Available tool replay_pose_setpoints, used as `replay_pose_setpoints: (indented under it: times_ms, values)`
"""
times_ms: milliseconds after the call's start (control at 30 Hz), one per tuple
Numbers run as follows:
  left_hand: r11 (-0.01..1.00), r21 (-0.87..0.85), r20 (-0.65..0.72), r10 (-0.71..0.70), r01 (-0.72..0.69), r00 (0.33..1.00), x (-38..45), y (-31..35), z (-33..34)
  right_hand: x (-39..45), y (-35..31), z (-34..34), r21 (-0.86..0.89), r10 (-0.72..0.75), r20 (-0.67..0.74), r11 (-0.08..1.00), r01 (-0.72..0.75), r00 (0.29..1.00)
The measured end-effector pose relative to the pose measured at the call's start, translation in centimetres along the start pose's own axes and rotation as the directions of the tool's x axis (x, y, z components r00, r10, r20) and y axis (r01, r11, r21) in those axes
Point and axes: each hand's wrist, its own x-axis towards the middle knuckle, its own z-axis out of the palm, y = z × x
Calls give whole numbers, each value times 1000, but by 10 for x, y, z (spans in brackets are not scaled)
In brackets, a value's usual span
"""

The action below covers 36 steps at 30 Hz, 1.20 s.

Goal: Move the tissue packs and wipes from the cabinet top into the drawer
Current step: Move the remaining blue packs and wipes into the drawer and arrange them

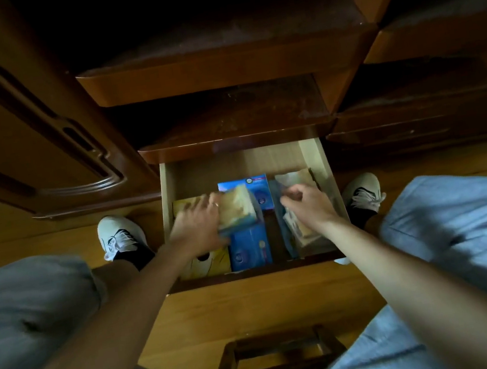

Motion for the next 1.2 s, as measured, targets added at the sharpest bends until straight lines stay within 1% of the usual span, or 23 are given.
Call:
replay_pose_setpoints:
  times_ms: [67,133,167,267,333,400,467,533,600,667,767,800,833,867,900,967,1000,1067,1100,1133,1167,1200]
  values:
    - [997,-33,-123,-75,71,990,15,-17,-14,3,0,0,3,1,-3,1000,-1,1000]
    - [996,-4,-207,-88,89,974,33,-31,-28,3,5,1,15,15,3,1000,-15,1000]
    - [995,9,-195,-91,95,976,43,-35,-32,4,9,0,25,30,14,999,-31,999]
    - [994,23,-13,-105,106,994,68,-35,-32,4,20,2,47,87,79,995,-91,993]
    - [992,5,58,-127,126,990,80,-33,-25,5,25,6,35,104,114,994,-108,988]
    - [989,7,38,-146,146,989,92,-33,-20,6,27,10,41,108,140,993,-114,984]
    - [985,89,17,-148,146,989,104,-35,-20,8,25,15,45,104,171,993,-113,980]
    - [973,171,46,-167,157,985,113,-40,-19,11,21,19,60,104,198,991,-118,975]
    - [972,181,95,-168,149,981,116,-47,-9,12,18,21,77,111,233,988,-132,966]
    - [980,151,151,-151,129,977,113,-52,3,15,16,24,62,102,258,991,-121,961]
    - [982,-62,197,-163,178,967,109,-55,6,17,12,24,74,94,267,990,-117,959]
    - [981,-108,182,-141,162,973,108,-55,4,19,10,23,82,98,269,989,-124,958]
    - [984,-126,132,-109,126,985,105,-55,4,21,9,24,90,98,274,988,-127,957]
    - [986,-136,63,-86,94,994,98,-55,5,22,7,24,96,97,286,987,-129,953]
    - [981,-172,-13,-97,94,995,87,-53,6,23,5,25,101,87,300,987,-123,950]
    - [960,-247,-144,-172,133,975,60,-51,10,30,-5,28,102,34,301,993,-67,953]
    - [959,-250,-209,-188,133,960,47,-52,13,35,-14,31,99,1,284,995,-30,959]
    - [976,-202,-341,-144,77,929,25,-56,23,53,-37,40,58,-37,214,998,25,976]
    - [985,-162,-382,-116,57,917,17,-59,28,65,-50,46,24,-47,197,999,44,979]
    - [988,-135,-388,-118,70,914,12,-62,31,77,-63,53,-12,-40,209,999,44,977]
    - [986,-131,-378,-148,106,914,9,-64,33,87,-75,60,-46,-19,240,998,31,971]
    - [979,-143,-364,-188,145,912,8,-65,34,97,-87,67,-69,33,284,998,-14,958]
